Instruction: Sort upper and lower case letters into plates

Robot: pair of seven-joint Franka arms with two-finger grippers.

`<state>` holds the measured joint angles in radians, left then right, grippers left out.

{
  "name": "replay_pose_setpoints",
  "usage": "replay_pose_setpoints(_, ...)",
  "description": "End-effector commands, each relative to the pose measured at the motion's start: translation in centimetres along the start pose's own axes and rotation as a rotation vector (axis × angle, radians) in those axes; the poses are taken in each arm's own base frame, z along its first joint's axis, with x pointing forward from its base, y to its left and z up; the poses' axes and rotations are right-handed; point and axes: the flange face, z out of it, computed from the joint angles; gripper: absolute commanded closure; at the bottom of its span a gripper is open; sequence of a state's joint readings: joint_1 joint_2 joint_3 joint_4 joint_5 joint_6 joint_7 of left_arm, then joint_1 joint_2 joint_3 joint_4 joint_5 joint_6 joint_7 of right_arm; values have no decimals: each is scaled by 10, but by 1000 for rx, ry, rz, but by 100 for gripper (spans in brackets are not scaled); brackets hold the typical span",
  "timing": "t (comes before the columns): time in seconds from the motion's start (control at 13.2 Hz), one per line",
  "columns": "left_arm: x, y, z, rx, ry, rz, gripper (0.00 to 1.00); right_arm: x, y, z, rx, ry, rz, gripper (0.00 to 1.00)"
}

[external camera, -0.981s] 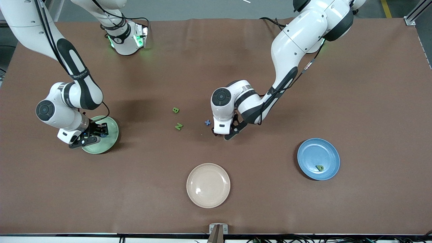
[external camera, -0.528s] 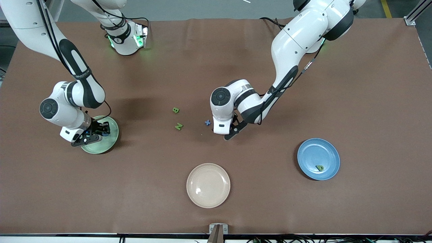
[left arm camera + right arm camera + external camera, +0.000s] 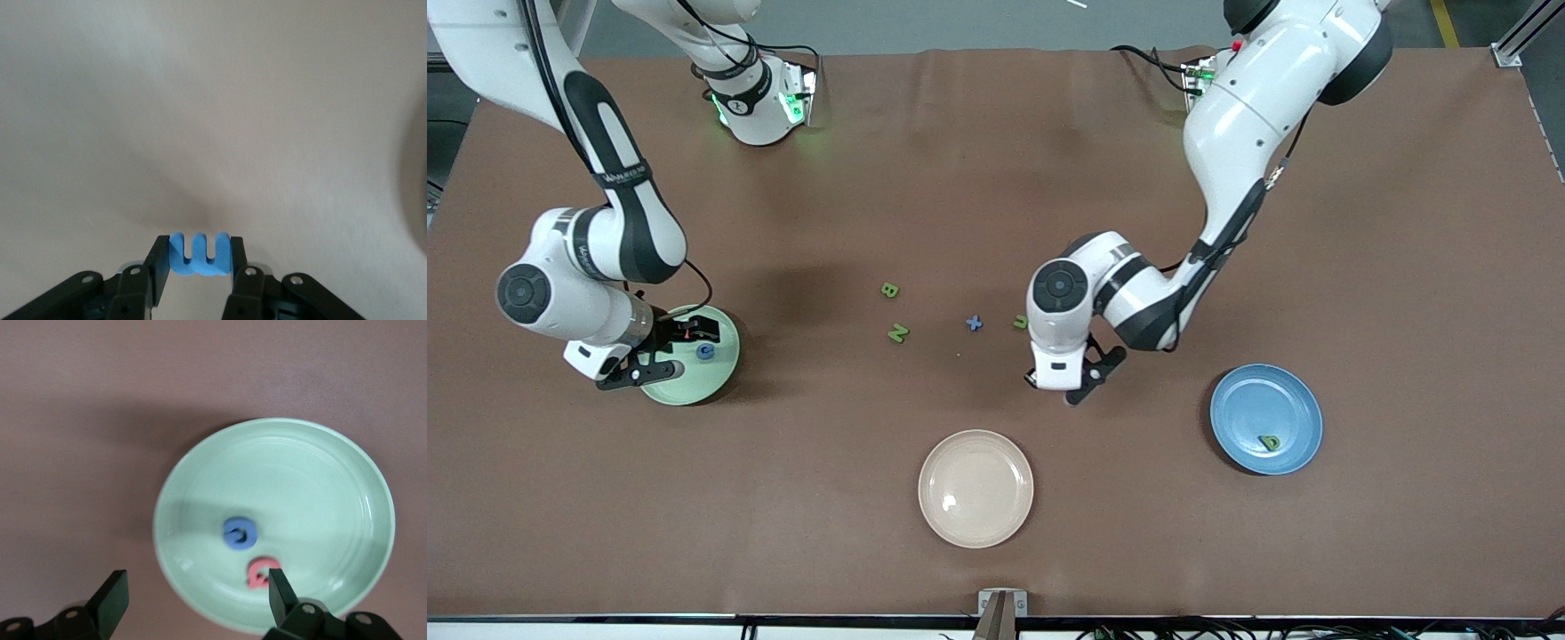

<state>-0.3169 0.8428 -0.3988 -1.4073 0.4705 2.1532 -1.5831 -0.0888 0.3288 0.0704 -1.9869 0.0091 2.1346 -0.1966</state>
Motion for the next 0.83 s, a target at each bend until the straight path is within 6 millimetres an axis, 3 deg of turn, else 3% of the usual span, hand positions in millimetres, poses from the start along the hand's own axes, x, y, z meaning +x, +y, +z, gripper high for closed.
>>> replay_pose_setpoints(0.0,49,-21,-23,41,11,34,99,14,-46,-40,-8,-45,78,7)
replay_pose_setpoints(0.15,68,-30,-26,56,21,34,99,16,-111,-45,-35,-39,197,7)
replay_pose_setpoints(0.3,110,-56,-34,97,21,77,99,16,-177,-36,-59,-31,292,6)
replay_pose_setpoints(0.45,148,-88,-29,131,9,116,99,14,-238,-32,-61,23,363,6)
replay_pose_setpoints(0.6,186,-122,-15,164,-17,140,99,17,-284,-7,-48,66,418,6)
replay_pose_setpoints(0.75,217,-143,-15,167,-24,148,99,23,-311,23,-27,103,441,6)
